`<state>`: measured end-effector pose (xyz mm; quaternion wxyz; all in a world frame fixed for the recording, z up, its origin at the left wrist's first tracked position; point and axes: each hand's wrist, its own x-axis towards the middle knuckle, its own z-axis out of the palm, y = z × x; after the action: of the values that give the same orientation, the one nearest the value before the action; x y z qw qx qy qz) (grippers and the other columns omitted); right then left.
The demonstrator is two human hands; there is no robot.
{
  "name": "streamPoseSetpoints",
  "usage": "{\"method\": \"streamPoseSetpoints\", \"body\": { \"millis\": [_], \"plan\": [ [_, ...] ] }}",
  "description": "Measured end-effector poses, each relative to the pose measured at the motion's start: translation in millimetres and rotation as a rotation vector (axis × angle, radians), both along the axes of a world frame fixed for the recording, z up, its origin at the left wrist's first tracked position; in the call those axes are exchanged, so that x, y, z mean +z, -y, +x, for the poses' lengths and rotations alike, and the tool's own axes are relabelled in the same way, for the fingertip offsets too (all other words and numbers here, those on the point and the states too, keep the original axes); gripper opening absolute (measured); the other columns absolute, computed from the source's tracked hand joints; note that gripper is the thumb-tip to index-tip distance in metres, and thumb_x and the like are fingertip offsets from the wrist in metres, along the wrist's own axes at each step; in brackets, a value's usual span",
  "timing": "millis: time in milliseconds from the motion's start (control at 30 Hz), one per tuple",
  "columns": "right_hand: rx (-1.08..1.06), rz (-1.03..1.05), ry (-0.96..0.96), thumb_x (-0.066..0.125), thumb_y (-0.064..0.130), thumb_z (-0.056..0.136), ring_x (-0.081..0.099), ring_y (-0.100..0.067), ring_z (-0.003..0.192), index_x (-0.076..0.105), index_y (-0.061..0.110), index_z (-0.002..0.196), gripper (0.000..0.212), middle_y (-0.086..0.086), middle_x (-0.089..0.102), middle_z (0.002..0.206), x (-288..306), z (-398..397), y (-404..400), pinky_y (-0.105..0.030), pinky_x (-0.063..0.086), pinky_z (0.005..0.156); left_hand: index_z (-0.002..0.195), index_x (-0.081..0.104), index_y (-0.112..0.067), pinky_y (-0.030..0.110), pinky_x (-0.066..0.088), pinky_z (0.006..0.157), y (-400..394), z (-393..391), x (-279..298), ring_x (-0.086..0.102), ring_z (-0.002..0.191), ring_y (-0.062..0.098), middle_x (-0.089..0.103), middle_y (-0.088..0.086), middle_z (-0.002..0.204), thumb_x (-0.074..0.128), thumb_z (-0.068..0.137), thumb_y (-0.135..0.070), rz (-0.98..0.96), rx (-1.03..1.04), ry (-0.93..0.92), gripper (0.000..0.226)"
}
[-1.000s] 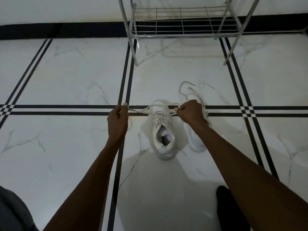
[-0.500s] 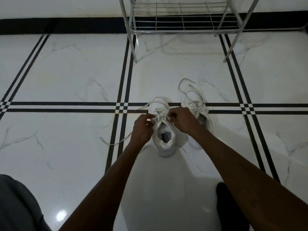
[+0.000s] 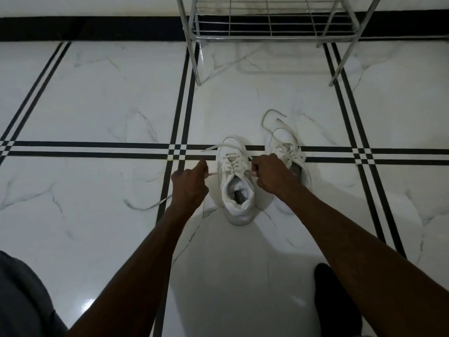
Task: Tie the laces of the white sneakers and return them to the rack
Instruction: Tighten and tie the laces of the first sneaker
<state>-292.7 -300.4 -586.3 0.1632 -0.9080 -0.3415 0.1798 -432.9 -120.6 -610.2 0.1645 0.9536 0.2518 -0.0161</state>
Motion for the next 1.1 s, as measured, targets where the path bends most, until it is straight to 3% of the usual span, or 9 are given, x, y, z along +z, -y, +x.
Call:
{"method": "streamPoseSetpoints", "body": {
  "millis": [200, 333, 433, 600, 800, 900, 967, 1033, 1100],
  "plan": [
    [-0.090, 0.256, -0.248, 0.063, 0.011, 0.091, 0.066, -0.022, 0.085, 0.069, 0.008, 0.100, 0.011, -0.010, 0.072, 0.103, -7, 0, 2, -0.031, 0.052, 0.074, 0.128, 0.063, -0.015, 0.044, 0.056, 0.091, 17, 7, 2, 0.068, 0.109, 0.027, 0.073, 0.011, 0.116, 0.056, 0.092, 0.004, -0.405, -0.064, 0.171, 0.042],
    [-0.137, 0.294, -0.221, 0.064, 0.019, 0.092, 0.067, -0.020, 0.077, 0.068, 0.010, 0.087, 0.011, -0.006, 0.074, 0.089, -11, -4, -1, -0.035, 0.053, 0.073, 0.102, 0.067, -0.006, 0.036, 0.049, 0.075, 24, 16, 0, 0.068, 0.097, 0.028, 0.073, 0.012, 0.103, 0.058, 0.096, -0.001, -0.378, 0.037, 0.236, 0.012],
    [-0.153, 0.301, -0.165, 0.064, 0.023, 0.092, 0.067, -0.021, 0.069, 0.067, 0.012, 0.082, 0.015, -0.004, 0.071, 0.075, -9, -8, -4, -0.037, 0.055, 0.068, 0.094, 0.062, -0.001, 0.042, 0.052, 0.073, 25, 18, 2, 0.067, 0.088, 0.029, 0.072, 0.013, 0.094, 0.057, 0.093, 0.004, -0.400, 0.063, 0.242, 0.007],
    [-0.114, 0.289, -0.071, 0.063, 0.017, 0.086, 0.070, -0.023, 0.073, 0.076, 0.013, 0.080, 0.015, -0.006, 0.076, 0.077, -7, -10, -5, -0.036, 0.057, 0.069, 0.091, 0.056, -0.006, 0.027, 0.039, 0.056, 29, 18, 2, 0.055, 0.067, 0.016, 0.063, 0.001, 0.079, 0.055, 0.090, 0.007, -0.364, 0.083, 0.286, 0.013],
    [-0.145, 0.266, -0.031, 0.065, 0.004, 0.080, 0.064, -0.019, 0.061, 0.079, 0.006, 0.076, 0.015, -0.011, 0.076, 0.072, -12, -10, -2, -0.024, 0.045, 0.059, 0.084, 0.047, -0.013, 0.047, 0.053, 0.081, 28, 14, 5, 0.061, 0.073, 0.027, 0.071, 0.009, 0.081, 0.053, 0.080, 0.015, -0.348, 0.033, 0.302, 0.029],
    [-0.203, 0.308, -0.026, 0.066, 0.004, 0.080, 0.069, -0.020, 0.062, 0.081, 0.008, 0.073, 0.016, -0.008, 0.077, 0.070, -18, -13, 1, -0.026, 0.051, 0.060, 0.082, 0.043, -0.018, 0.053, 0.038, 0.117, 28, 10, 5, 0.062, 0.066, 0.027, 0.068, 0.012, 0.071, 0.049, 0.074, 0.019, -0.343, 0.029, 0.330, 0.038],
    [-0.237, 0.356, -0.043, 0.067, 0.002, 0.079, 0.071, -0.018, 0.064, 0.080, 0.009, 0.071, 0.017, -0.007, 0.078, 0.070, -19, -15, 2, -0.030, 0.058, 0.067, 0.081, 0.044, -0.018, 0.054, 0.030, 0.123, 27, 9, 1, 0.063, 0.066, 0.030, 0.066, 0.015, 0.069, 0.047, 0.071, 0.019, -0.382, 0.060, 0.349, 0.039],
    [-0.291, 0.367, -0.081, 0.067, 0.001, 0.079, 0.071, -0.018, 0.064, 0.080, 0.009, 0.070, 0.018, -0.006, 0.078, 0.071, -22, -16, 2, -0.032, 0.060, 0.072, 0.079, 0.043, -0.017, 0.055, 0.043, 0.112, 28, 8, -1, 0.060, 0.063, 0.030, 0.062, 0.018, 0.068, 0.048, 0.072, 0.018, -0.424, 0.092, 0.369, 0.035],
    [-0.351, 0.360, -0.141, 0.071, 0.006, 0.081, 0.072, -0.020, 0.068, 0.081, 0.010, 0.073, 0.014, -0.007, 0.078, 0.073, -25, -16, 1, -0.036, 0.061, 0.078, 0.076, 0.042, -0.016, 0.052, 0.051, 0.081, 29, 8, 0, 0.054, 0.060, 0.025, 0.059, 0.016, 0.066, 0.051, 0.075, 0.015, -0.449, 0.116, 0.379, 0.032]
  ]
}}
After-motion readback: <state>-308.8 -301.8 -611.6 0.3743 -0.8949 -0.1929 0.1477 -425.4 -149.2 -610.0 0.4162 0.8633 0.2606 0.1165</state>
